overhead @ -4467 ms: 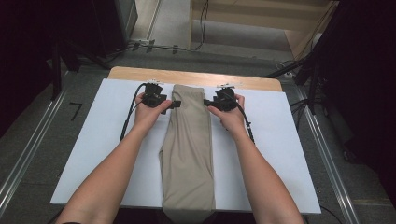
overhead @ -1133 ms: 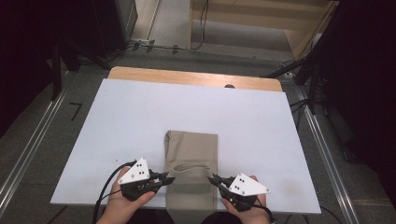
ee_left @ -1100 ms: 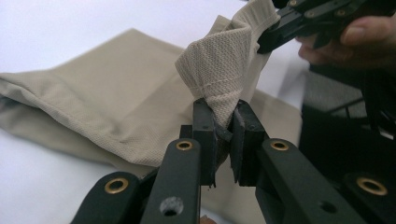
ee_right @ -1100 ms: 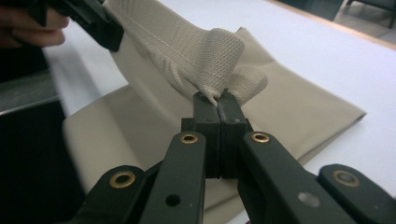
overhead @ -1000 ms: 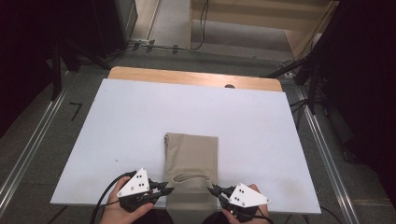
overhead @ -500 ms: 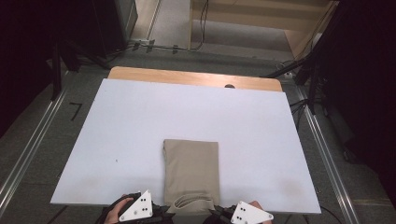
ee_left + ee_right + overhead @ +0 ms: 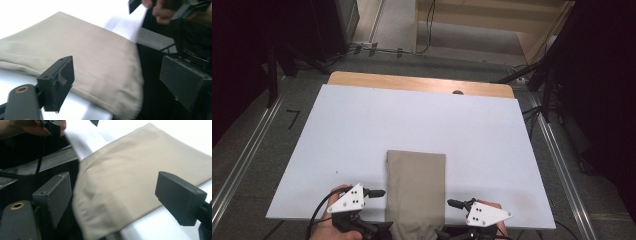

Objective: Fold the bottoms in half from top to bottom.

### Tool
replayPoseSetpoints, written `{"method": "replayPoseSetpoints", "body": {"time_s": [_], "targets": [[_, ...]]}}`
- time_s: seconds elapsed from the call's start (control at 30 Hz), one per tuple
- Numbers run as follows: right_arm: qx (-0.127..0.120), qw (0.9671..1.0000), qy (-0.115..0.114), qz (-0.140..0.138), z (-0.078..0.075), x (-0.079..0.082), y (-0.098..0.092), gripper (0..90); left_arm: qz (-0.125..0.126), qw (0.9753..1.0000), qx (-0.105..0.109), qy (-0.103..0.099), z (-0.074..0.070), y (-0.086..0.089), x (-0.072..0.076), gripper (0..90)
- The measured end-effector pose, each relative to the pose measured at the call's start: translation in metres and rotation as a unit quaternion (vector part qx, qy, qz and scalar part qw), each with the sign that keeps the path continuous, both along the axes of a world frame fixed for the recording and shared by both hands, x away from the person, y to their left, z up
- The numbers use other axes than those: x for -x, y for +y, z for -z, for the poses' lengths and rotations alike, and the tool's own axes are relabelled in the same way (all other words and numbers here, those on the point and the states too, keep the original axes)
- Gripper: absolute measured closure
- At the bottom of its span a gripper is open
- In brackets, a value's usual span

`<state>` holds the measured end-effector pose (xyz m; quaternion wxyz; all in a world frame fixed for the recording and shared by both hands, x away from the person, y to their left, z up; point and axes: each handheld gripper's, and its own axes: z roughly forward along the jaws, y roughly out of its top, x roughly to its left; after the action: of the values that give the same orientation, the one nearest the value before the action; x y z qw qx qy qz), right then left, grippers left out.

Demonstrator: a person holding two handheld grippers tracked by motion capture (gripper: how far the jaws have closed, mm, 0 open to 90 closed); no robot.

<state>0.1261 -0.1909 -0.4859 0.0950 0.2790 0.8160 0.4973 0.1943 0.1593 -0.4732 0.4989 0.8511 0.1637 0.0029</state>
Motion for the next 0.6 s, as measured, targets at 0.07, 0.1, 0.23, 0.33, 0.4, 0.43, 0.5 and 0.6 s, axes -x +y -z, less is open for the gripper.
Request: {"method": "replayPoseSetpoints", "body": {"time_s": [0.07,0.1,0.23,0.33,0.4,0.43,0.5,0.6], "targets": [[0.002,0.9999,-0.002,0.012,-0.004,-0.014,0.001,12.0,-0.016,0.9999,0.001,0.002,-0.001,0.0,-0.014,10.2],[0.002,0.9999,-0.002,0.012,-0.004,-0.014,0.001,12.0,-0.024,0.9997,0.004,0.005,-0.001,0.0,-0.021,10.2],[-0.001,0.9991,0.006,0.042,-0.009,-0.047,-0.003,12.1,-0.055,0.9982,0.009,0.023,-0.001,-0.002,-0.061,10.2],[0.007,0.9979,0.008,0.063,-0.01,-0.067,-0.005,12.5,-0.064,0.9974,0.008,0.031,0.001,-0.004,-0.077,10.4],[0.015,0.9971,0.01,0.074,-0.009,-0.079,-0.007,12.8,-0.073,0.9968,0.001,0.033,0.001,-0.006,-0.088,13.8],[0.015,0.9971,0.01,0.074,-0.009,-0.079,-0.007,12.8,-0.081,0.9961,-0.005,0.035,0.002,-0.007,-0.095,13.8],[0.022,0.9952,0.022,0.093,-0.007,-0.101,-0.01,15.0,-0.093,0.9946,-0.012,0.045,0.003,-0.008,-0.109,16.4],[0.025,0.9933,0.032,0.108,-0.006,-0.112,-0.011,16.8,-0.105,0.9926,-0.028,0.053,0.006,-0.008,-0.127,21.4]]}}
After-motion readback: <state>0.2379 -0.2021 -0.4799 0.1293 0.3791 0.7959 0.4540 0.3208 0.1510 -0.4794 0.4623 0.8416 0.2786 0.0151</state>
